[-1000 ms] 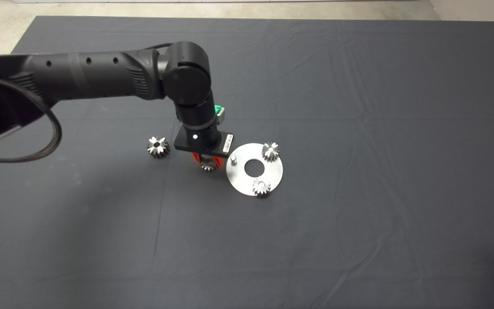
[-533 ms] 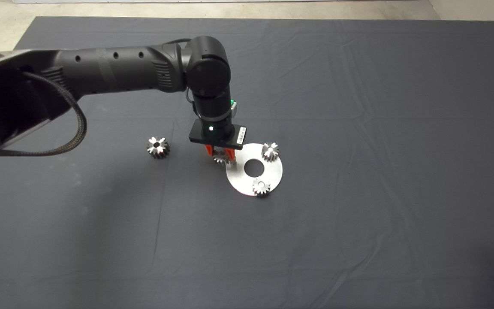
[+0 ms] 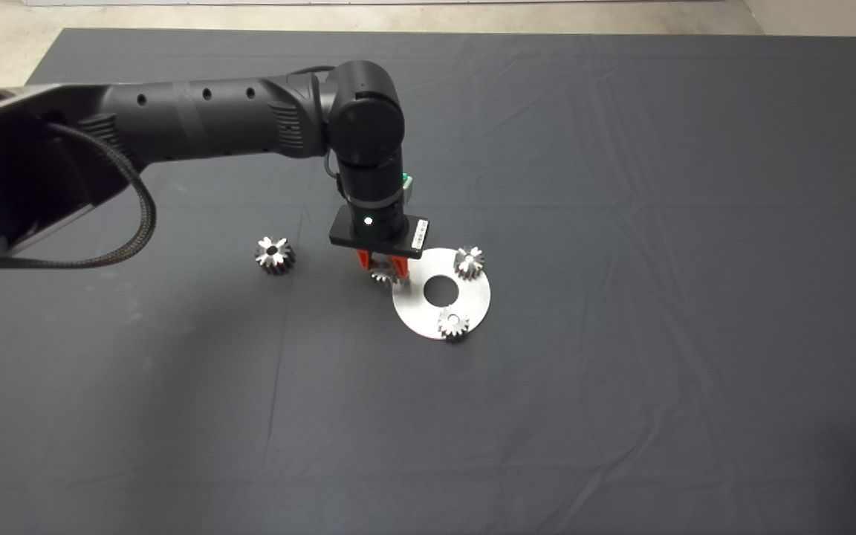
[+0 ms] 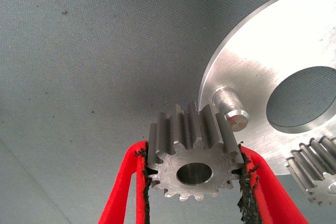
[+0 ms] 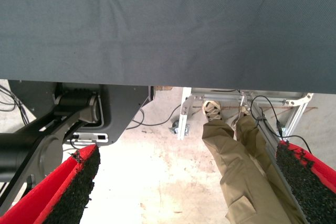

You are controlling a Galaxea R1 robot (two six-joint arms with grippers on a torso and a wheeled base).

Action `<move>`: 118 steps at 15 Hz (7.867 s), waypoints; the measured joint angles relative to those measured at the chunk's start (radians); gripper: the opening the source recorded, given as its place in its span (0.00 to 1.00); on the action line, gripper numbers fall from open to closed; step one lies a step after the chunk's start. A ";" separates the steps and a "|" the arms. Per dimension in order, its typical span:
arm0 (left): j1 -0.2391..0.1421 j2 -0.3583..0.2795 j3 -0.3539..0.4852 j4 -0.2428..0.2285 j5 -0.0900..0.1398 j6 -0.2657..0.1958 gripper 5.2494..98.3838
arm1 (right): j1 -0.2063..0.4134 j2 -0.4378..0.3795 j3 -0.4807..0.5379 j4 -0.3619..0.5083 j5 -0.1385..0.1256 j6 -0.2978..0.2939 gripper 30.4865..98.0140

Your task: Remove an incorrectly installed larger gear and replace it with the correct smaller gear

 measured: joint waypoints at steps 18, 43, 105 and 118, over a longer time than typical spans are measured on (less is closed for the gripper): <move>-0.029 0.021 -0.127 0.004 0.016 0.117 0.26 | 0.000 0.029 0.000 0.000 0.000 0.023 0.86; -0.029 0.023 0.044 -0.006 0.022 -0.053 0.26 | 0.000 0.057 -0.002 0.000 0.000 0.029 0.86; 0.057 0.077 -0.060 0.093 0.015 -0.008 0.26 | 0.045 0.082 -0.002 0.015 0.000 0.030 0.86; 0.058 0.077 -0.060 0.095 0.015 0.000 0.32 | 0.044 0.083 -0.002 0.015 0.000 0.030 0.86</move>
